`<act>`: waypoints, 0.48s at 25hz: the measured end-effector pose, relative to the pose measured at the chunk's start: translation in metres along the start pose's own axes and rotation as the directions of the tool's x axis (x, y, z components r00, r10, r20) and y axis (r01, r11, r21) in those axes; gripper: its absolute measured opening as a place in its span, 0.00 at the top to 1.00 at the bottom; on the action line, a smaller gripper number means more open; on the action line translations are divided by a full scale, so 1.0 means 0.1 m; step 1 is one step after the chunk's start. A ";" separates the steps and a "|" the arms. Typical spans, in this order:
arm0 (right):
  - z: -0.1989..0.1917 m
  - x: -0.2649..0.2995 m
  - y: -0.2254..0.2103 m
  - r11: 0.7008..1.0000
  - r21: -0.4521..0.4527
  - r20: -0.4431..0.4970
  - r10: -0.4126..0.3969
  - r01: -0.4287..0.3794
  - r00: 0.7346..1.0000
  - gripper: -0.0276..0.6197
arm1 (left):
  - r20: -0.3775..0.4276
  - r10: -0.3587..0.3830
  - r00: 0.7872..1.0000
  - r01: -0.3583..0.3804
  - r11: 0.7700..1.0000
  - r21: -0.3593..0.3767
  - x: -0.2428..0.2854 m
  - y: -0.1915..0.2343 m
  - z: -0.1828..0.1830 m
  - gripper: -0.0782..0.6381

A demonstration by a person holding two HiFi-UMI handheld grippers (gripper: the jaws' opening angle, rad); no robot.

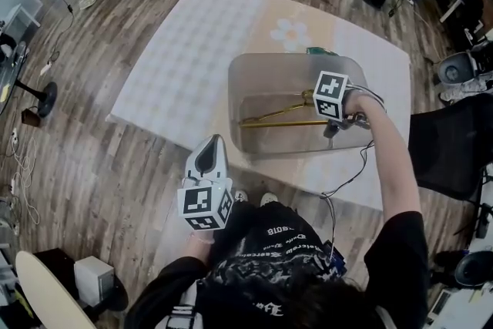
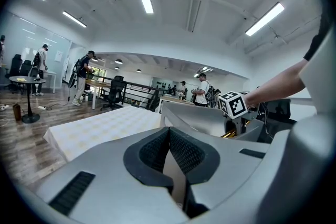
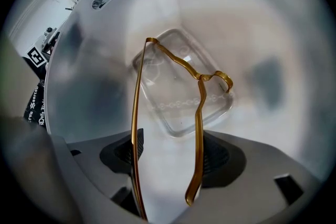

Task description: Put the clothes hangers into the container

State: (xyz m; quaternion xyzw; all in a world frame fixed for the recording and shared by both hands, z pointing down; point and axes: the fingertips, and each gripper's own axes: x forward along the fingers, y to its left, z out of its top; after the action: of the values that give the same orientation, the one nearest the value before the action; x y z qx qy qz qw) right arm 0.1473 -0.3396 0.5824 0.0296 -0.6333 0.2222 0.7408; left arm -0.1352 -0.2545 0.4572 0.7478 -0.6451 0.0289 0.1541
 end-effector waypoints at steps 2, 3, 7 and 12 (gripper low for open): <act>0.01 0.01 -0.01 1.000 0.000 0.002 -0.003 0.003 1.000 0.44 | 0.004 -0.003 1.000 0.003 1.000 0.002 0.02 -0.01 0.00 0.86; 0.02 0.02 0.00 1.000 0.003 0.003 -0.001 0.001 1.000 0.44 | 0.007 -0.005 1.000 0.005 1.000 0.002 0.03 -0.01 0.00 0.86; 0.00 0.04 0.05 1.000 0.003 0.004 0.015 -0.015 1.000 0.43 | 0.011 -0.018 1.000 0.018 1.000 -0.005 0.05 -0.06 -0.01 0.86; -0.04 0.12 0.15 0.999 0.007 -0.026 0.032 -0.032 0.999 0.42 | 0.007 -0.023 1.000 0.023 1.000 -0.009 0.01 -0.09 -0.05 0.86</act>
State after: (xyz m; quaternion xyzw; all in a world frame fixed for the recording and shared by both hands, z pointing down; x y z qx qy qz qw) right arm 0.1467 -0.3216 0.5892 0.0189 -0.6234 0.2366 0.7451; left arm -0.1259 -0.2527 0.4610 0.7546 -0.6372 0.0216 0.1554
